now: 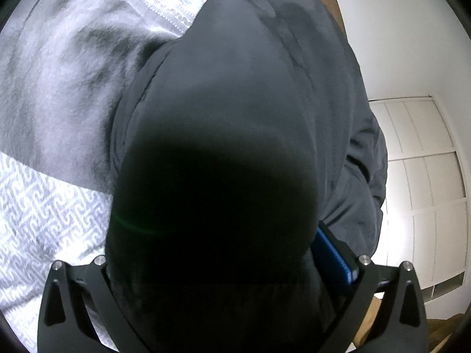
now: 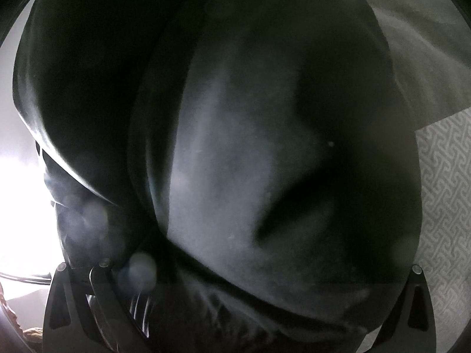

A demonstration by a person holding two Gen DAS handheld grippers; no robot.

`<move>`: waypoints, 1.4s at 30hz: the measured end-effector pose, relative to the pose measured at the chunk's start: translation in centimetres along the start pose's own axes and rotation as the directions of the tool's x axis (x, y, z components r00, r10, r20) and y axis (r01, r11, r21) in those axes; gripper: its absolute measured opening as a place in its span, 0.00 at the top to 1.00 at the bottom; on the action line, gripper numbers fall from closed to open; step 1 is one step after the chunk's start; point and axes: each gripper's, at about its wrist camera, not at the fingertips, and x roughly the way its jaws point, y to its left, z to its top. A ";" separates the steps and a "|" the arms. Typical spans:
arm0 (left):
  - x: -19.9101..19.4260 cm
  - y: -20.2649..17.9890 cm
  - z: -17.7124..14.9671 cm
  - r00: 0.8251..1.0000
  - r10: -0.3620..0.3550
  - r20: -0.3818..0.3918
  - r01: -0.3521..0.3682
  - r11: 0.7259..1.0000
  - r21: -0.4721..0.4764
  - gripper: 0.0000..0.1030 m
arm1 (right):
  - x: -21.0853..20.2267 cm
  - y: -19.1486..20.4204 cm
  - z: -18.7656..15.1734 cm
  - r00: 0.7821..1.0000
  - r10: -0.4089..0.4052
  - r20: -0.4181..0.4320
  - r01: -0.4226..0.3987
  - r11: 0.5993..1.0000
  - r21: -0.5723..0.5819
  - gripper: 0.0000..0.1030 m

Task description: Fold large clothes

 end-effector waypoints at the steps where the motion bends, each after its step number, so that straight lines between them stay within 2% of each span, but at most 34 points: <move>1: 0.0 -0.2 -0.1 1.000 0.008 0.006 -0.008 1.000 0.004 0.01 | 0.1 0.3 -0.1 1.000 -0.007 0.004 0.007 1.000 -0.001 0.00; 3: 0.2 -0.8 -0.3 1.000 0.022 0.014 -0.022 1.000 0.012 0.03 | 0.1 0.8 -0.3 1.000 -0.020 0.016 0.021 1.000 -0.001 0.02; 4: 0.2 -1.1 -0.4 1.000 0.025 0.017 -0.025 1.000 0.015 0.07 | 0.6 2.1 -1.1 1.000 -0.019 0.022 0.019 1.000 -0.001 0.07; 6: 0.3 -1.8 -0.5 1.000 0.018 0.023 -0.019 1.000 0.019 0.18 | 0.5 2.9 -1.4 0.999 -0.007 0.031 0.007 1.000 0.000 0.17; 8: 0.3 -2.6 -0.6 1.000 0.005 0.030 -0.006 1.000 0.026 0.38 | 0.5 4.0 -1.9 0.999 0.006 0.042 -0.006 1.000 -0.001 0.34; 9: 0.3 -3.2 -0.7 0.999 -0.002 0.034 0.000 0.999 0.036 0.43 | 0.4 4.6 -2.1 0.999 0.017 0.048 -0.017 1.000 -0.004 0.38; 11: 0.4 -4.2 -0.8 0.999 -0.015 0.042 0.013 0.999 0.047 0.60 | 0.1 5.5 -2.5 0.998 0.019 0.058 -0.018 1.000 -0.018 0.53; 14: -0.2 -6.1 -0.9 0.997 -0.049 0.064 0.044 0.996 0.079 0.71 | -0.5 7.8 -3.1 0.997 0.003 0.079 0.001 0.998 -0.056 0.66; 19: -1.7 -9.5 -1.2 0.990 -0.105 0.096 0.091 0.986 0.142 0.77 | -2.3 12.4 -4.6 0.991 0.004 0.137 0.016 0.990 -0.142 0.75; 24: -3.8 -13.1 -1.5 0.980 -0.151 0.131 0.123 0.972 0.199 0.79 | -5.0 17.0 -5.8 0.975 0.067 0.211 -0.025 0.980 -0.197 0.79; 29: -7.9 -16.8 -1.8 0.967 -0.190 0.172 0.140 0.953 0.270 0.81 | -7.8 22.1 -7.7 0.955 0.135 0.265 -0.064 0.963 -0.262 0.82; 33: -11.4 -17.9 -2.6 0.961 -0.201 0.191 0.134 0.939 0.316 0.81 | -9.3 25.3 -9.9 0.942 0.186 0.280 -0.097 0.948 -0.302 0.82; 38: -14.2 -16.0 -3.6 0.961 -0.191 0.199 0.119 0.938 0.325 0.81 | -9.5 27.1 -12.8 0.928 0.233 0.291 -0.139 0.940 -0.312 0.82; 40: -13.4 -14.2 -4.1 0.971 -0.149 0.188 0.087 0.949 0.302 0.81 | -9.0 26.0 -13.3 0.929 0.227 0.292 -0.140 0.947 -0.290 0.82; 42: -11.9 -12.1 -4.3 0.983 -0.078 0.164 0.030 0.960 0.278 0.81 | -8.1 24.7 -13.2 0.939 0.190 0.287 -0.115 0.959 -0.259 0.82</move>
